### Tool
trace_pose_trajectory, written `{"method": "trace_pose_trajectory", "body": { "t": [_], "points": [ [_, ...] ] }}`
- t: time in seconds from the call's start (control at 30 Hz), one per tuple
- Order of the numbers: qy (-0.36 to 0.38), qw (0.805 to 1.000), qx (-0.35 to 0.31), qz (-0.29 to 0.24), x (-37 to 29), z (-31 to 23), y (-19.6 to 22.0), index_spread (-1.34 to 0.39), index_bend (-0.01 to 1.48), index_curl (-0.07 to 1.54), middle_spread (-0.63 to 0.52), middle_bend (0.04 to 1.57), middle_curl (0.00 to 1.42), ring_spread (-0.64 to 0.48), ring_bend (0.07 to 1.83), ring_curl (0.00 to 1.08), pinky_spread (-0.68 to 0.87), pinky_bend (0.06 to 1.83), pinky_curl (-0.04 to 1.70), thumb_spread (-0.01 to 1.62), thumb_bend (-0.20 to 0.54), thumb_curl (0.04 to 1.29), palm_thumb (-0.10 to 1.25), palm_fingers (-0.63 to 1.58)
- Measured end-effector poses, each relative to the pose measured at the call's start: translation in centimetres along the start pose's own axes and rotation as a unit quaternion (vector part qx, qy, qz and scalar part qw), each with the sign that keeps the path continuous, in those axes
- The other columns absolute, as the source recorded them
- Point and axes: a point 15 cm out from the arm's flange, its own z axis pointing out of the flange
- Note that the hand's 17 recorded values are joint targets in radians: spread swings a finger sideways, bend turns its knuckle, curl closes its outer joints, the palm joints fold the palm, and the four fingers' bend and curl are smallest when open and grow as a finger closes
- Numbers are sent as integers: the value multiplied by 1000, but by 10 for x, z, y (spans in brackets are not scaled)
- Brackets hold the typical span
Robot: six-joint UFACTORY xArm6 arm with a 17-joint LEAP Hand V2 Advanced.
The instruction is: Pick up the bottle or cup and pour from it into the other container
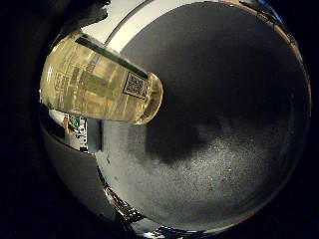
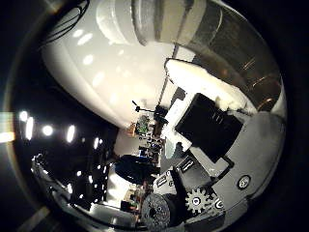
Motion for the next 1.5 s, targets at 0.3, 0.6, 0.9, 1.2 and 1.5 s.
{"method": "trace_pose_trajectory", "body": {
  "t": [0.3, 0.6, 0.9, 1.2, 1.5],
  "points": [
    [-44, 999, -15, -9, -8, 21, 6, -225, 842, 739, -82, 1115, 643, -155, 1254, 503, -317, 1336, 295, 778, -16, 586, 998, 1264],
    [-58, 998, -15, -15, -15, 25, 5, -191, 1075, 788, -96, 1300, 694, -187, 1349, 599, -230, 1459, 452, 760, -12, 680, 1085, 1171],
    [-75, 997, -28, -22, -29, 27, 9, -179, 1159, 789, -103, 1360, 713, -201, 1362, 682, -184, 1511, 568, 768, -11, 766, 1125, 1124],
    [-53, 996, -33, -66, -80, 13, -7, -177, 1178, 780, -86, 1378, 711, -194, 1381, 730, -182, 1465, 672, 664, -15, 867, 1130, 1125],
    [53, 986, -112, -111, -154, 0, 5, -176, 1184, 774, -87, 1369, 714, -193, 1401, 722, -187, 1419, 756, 619, -17, 912, 1119, 1135]
  ]
}}
